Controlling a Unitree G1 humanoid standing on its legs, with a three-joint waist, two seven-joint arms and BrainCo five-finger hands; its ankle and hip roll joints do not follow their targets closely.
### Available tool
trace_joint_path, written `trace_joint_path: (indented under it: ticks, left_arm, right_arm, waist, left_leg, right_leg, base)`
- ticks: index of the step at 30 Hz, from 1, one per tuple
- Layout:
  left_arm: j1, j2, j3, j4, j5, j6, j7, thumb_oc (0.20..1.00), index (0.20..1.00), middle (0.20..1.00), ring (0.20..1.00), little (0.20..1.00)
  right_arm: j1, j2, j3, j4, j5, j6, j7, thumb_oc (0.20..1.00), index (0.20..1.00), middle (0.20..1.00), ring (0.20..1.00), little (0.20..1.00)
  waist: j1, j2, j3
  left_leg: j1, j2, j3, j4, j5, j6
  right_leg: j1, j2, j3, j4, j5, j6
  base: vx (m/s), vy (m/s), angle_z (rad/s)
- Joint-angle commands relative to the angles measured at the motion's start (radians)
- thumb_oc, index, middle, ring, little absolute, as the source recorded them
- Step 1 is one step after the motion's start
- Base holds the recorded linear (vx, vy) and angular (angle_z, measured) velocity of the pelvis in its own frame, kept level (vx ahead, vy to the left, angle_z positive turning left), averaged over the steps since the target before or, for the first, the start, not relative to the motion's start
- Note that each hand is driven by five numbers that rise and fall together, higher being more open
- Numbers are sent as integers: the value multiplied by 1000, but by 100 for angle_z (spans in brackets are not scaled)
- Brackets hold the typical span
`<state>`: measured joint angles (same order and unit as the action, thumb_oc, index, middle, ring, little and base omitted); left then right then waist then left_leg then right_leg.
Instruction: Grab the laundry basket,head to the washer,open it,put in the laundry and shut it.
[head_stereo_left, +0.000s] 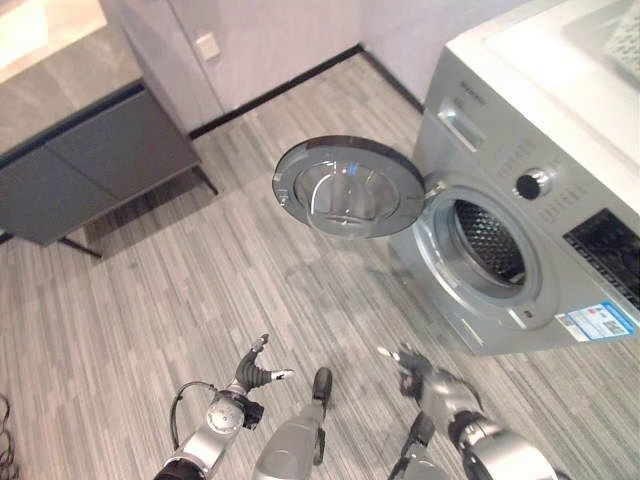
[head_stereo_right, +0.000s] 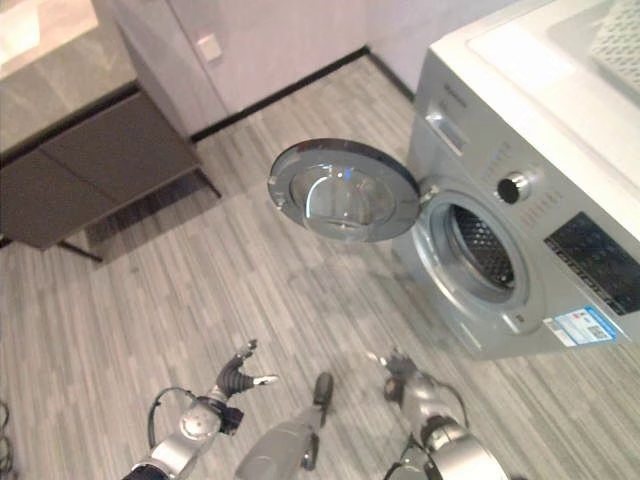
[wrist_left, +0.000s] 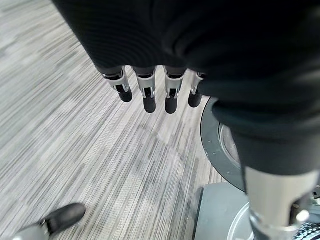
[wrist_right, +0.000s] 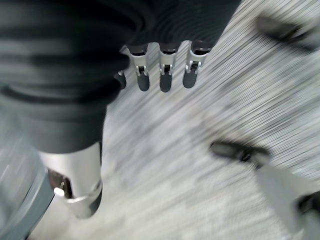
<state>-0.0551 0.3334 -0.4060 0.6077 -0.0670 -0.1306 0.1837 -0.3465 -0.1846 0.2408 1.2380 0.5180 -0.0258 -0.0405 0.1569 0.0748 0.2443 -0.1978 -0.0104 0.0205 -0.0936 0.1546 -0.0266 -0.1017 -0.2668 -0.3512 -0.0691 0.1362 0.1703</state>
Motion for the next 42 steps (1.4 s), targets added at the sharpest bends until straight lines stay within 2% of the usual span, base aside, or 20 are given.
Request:
trace_joint_path:
  ticks: [1, 3, 6, 7, 11, 12, 16, 17, 19, 20, 21, 22, 24, 25, 27, 29, 33, 35, 39, 42]
  left_arm:
    - [-22, 35, 9, -29, 31, -20, -15, 1000, 1000, 1000, 1000, 1000]
    - [-9, 54, 48, -42, 31, -21, -7, 1000, 1000, 1000, 1000, 1000]
    - [22, 62, 91, -47, 29, -22, 3, 1000, 1000, 1000, 1000, 1000]
    - [44, 72, 128, -47, 26, -20, -2, 1000, 1000, 1000, 1000, 1000]
    - [53, 75, 150, -47, 26, -17, -1, 1000, 1000, 1000, 1000, 1000]
    - [74, 74, 233, -29, 36, -11, 6, 1000, 1000, 1000, 1000, 1000]
    - [99, 47, 309, 13, 10, -11, 22, 1000, 1000, 1000, 1000, 1000]
    - [110, 26, 332, 45, -4, -13, 28, 1000, 1000, 1000, 1000, 1000]
    - [113, 20, 337, 57, -9, -15, 33, 1000, 1000, 1000, 1000, 1000]
    - [117, 10, 344, 63, -25, -13, 40, 1000, 1000, 1000, 1000, 1000]
    - [116, 11, 343, 63, -25, -13, 41, 1000, 1000, 1000, 1000, 1000]
    - [124, 7, 342, 63, -31, -10, 44, 1000, 1000, 1000, 1000, 1000]
    - [125, 9, 329, 52, -24, -4, 39, 1000, 1000, 1000, 1000, 1000]
    - [124, 9, 328, 52, -24, -3, 40, 1000, 1000, 1000, 1000, 1000]
    - [116, 14, 297, 45, -12, 4, 28, 1000, 1000, 1000, 1000, 1000]
    - [109, 17, 291, 43, -6, 6, 25, 1000, 1000, 1000, 1000, 1000]
    - [94, 25, 258, 45, 6, 11, 27, 1000, 1000, 1000, 1000, 1000]
    - [99, 31, 254, 39, 11, 8, 26, 1000, 1000, 1000, 1000, 1000]
    - [145, 51, 242, 38, 32, 0, 20, 1000, 1000, 1000, 1000, 1000]
    - [149, 75, 231, 49, 30, -7, 7, 1000, 1000, 1000, 1000, 1000]
  right_arm:
    - [-22, -9, -28, -22, -49, -12, 26, 1000, 1000, 1000, 1000, 1000]
    - [9, -34, -40, -29, -79, -12, 22, 1000, 1000, 1000, 1000, 1000]
    - [43, -77, -78, -36, -87, -20, 8, 1000, 1000, 1000, 1000, 1000]
    - [78, -113, -126, -30, -86, -19, -4, 1000, 1000, 1000, 1000, 1000]
    - [98, -129, -154, -31, -77, -20, -9, 1000, 1000, 1000, 1000, 1000]
    - [243, -186, -313, -107, 22, -48, -25, 1000, 1000, 1000, 1000, 1000]
    - [320, -252, -420, -317, 79, -98, -61, 1000, 1000, 1000, 1000, 1000]
    - [357, -279, -492, -503, 122, -151, -96, 1000, 1000, 1000, 1000, 1000]
    - [366, -291, -537, -585, 150, -181, -112, 1000, 1000, 1000, 1000, 1000]
    - [358, -321, -597, -754, 169, -243, -157, 1000, 1000, 1000, 1000, 1000]
    - [359, -319, -598, -758, 168, -241, -159, 1000, 1000, 1000, 1000, 1000]
    - [338, -353, -658, -905, 150, -298, -211, 1000, 1000, 1000, 1000, 1000]
    - [315, -391, -711, -1001, 105, -336, -273, 1000, 1000, 1000, 1000, 1000]
    - [316, -390, -713, -1004, 102, -334, -276, 1000, 1000, 1000, 1000, 1000]
    - [259, -465, -748, -1107, 32, -361, -330, 1000, 1000, 1000, 1000, 1000]
    - [230, -499, -746, -1127, 13, -362, -339, 1000, 1000, 1000, 1000, 1000]
    - [118, -617, -719, -1151, 10, -366, -361, 1000, 1000, 1000, 1000, 1000]
    - [55, -685, -705, -1128, -1, -358, -370, 1000, 1000, 1000, 1000, 1000]
    - [-110, -785, -600, -1080, -33, -330, -371, 1000, 1000, 1000, 1000, 1000]
    - [-233, -913, -468, -964, -122, -231, -352, 1000, 1000, 1000, 1000, 1000]
  waist:
    - [-15, -22, 24]
    - [-39, -16, 46]
    - [-71, -29, 55]
    - [-98, -37, 51]
    - [-110, -42, 51]
    - [-167, -73, 23]
    - [-194, -91, -17]
    - [-202, -101, -31]
    - [-205, -109, -35]
    - [-208, -113, -37]
    - [-209, -115, -39]
    - [-214, -118, -48]
    - [-217, -121, -55]
    - [-217, -123, -55]
    - [-211, -135, -78]
    - [-207, -140, -82]
    - [-183, -144, -89]
    - [-163, -144, -86]
    - [-120, -137, -117]
    - [-103, -150, -137]
  left_leg:
    - [-11, -6, 11, 170, -241, 34]
    - [18, 1, 13, 175, -253, 44]
    - [71, 6, 33, 145, -261, 42]
    - [103, 12, 53, 121, -267, 37]
    - [118, 14, 57, 118, -273, 35]
    - [176, 11, 41, 129, -316, 26]
    - [193, 40, 49, 193, -344, 1]
    - [191, 63, 63, 294, -339, -21]
    - [168, 75, 65, 363, -313, -32]
    - [135, 106, 66, 477, -262, -50]
    - [130, 103, 65, 478, -258, -50]
    - [109, 146, 80, 547, -207, -60]
    - [95, 188, 106, 533, -180, -58]
    - [93, 185, 106, 529, -174, -57]
    - [94, 234, 134, 375, -192, -56]
    - [79, 232, 124, 313, -178, -58]
    - [-14, 216, 118, 179, -71, -93]
    - [-41, 205, 132, 169, -49, -100]
    - [0, 173, 99, 183, -110, -81]
    - [24, 144, 124, 213, -156, -53]
  right_leg:
    - [-79, -85, 126, 211, -128, 16]
    - [-138, -54, 150, 340, -163, 10]
    - [-167, -16, 95, 306, -151, -3]
    - [-195, 30, 91, 236, -126, -3]
    - [-209, 49, 99, 208, -111, -3]
    - [-178, 109, 165, 126, -100, -14]
    - [-136, 156, 184, 135, -125, -40]
    - [-76, 184, 181, 121, -149, -58]
    - [-53, 193, 179, 108, -151, -69]
    - [-9, 217, 181, 94, -171, -92]
    - [-12, 215, 180, 92, -167, -92]
    - [26, 234, 179, 85, -195, -115]
    - [54, 238, 169, 85, -218, -129]
    - [51, 235, 169, 84, -214, -130]
    - [84, 220, 141, 81, -241, -128]
    - [87, 212, 134, 77, -243, -125]
    - [125, 216, 106, 57, -257, -118]
    - [146, 217, 102, 56, -265, -113]
    - [195, 188, 122, 65, -275, -86]
    - [212, 138, 130, 109, -285, -67]
  base:
    - [54, 103, -4]
    - [33, 37, -6]
    - [91, -64, -30]
    - [146, -122, -28]
    - [162, -125, -12]
    - [335, -287, -22]
    - [307, -265, 33]
    - [241, -222, -51]
    - [178, -217, -56]
    - [146, -203, -46]
    - [210, -217, -16]
    - [91, -99, 10]
    - [143, -97, 5]
    - [147, -53, 10]
    - [154, 6, 43]
    - [90, 31, 65]
    - [103, 70, 38]
    - [157, 143, 9]
    - [231, 214, -19]
    - [209, 269, -53]
